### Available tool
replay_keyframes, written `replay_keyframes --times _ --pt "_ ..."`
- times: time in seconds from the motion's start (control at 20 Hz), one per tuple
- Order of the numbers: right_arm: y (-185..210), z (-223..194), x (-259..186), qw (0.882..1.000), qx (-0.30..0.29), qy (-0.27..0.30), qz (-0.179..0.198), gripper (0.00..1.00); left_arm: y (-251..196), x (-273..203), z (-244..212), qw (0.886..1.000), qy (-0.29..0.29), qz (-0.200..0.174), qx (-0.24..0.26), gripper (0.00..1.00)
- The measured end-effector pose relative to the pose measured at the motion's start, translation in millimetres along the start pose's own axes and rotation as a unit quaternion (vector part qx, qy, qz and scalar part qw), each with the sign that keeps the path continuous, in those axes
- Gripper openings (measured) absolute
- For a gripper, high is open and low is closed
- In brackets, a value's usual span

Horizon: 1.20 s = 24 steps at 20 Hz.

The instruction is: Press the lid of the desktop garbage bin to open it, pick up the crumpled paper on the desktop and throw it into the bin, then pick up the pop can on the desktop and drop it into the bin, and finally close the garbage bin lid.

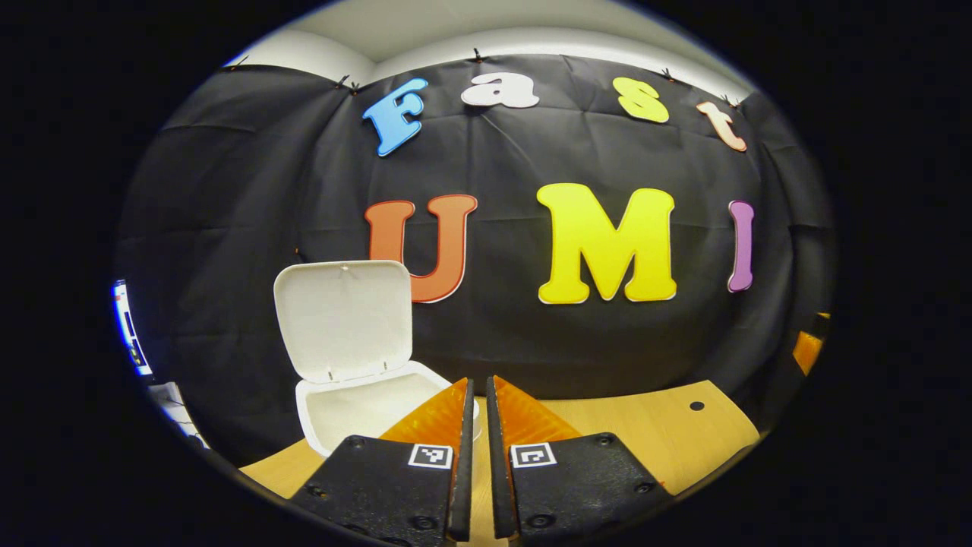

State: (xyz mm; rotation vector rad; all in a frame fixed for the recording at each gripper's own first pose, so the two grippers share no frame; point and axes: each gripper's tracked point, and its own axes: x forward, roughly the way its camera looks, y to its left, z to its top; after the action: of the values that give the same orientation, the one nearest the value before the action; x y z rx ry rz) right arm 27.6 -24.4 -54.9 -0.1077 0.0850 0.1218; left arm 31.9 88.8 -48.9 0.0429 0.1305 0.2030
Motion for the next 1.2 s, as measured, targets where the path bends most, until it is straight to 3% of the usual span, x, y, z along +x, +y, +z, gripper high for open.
replay_keyframes --times 0.3,0.65,0.7,0.8,1.1,1.2 --pt "1 -28 -11 0.999 0.007 0.03 0.018 0.95 -20 -19 -1 1.0 -0.014 -0.027 0.0 0.14" --pt "-11 -72 -20 0.996 0.011 0.081 0.025 0.95 -38 -37 -4 0.998 -0.025 -0.059 -0.008 0.36" --pt "-12 -77 -21 0.996 0.01 0.086 0.026 0.94 -41 -40 -3 0.998 -0.029 -0.064 -0.004 0.49" --pt "-15 -85 -25 0.996 0.004 0.09 0.026 0.94 -50 -46 1 0.996 -0.04 -0.08 0.002 0.63" --pt "-15 -125 -32 0.991 -0.001 0.129 0.038 0.95 -68 -60 6 0.993 -0.061 -0.096 0.022 0.94" --pt "-14 -143 -32 0.988 0.0 0.15 0.044 0.95 -72 -64 3 0.993 -0.056 -0.099 0.025 0.98"
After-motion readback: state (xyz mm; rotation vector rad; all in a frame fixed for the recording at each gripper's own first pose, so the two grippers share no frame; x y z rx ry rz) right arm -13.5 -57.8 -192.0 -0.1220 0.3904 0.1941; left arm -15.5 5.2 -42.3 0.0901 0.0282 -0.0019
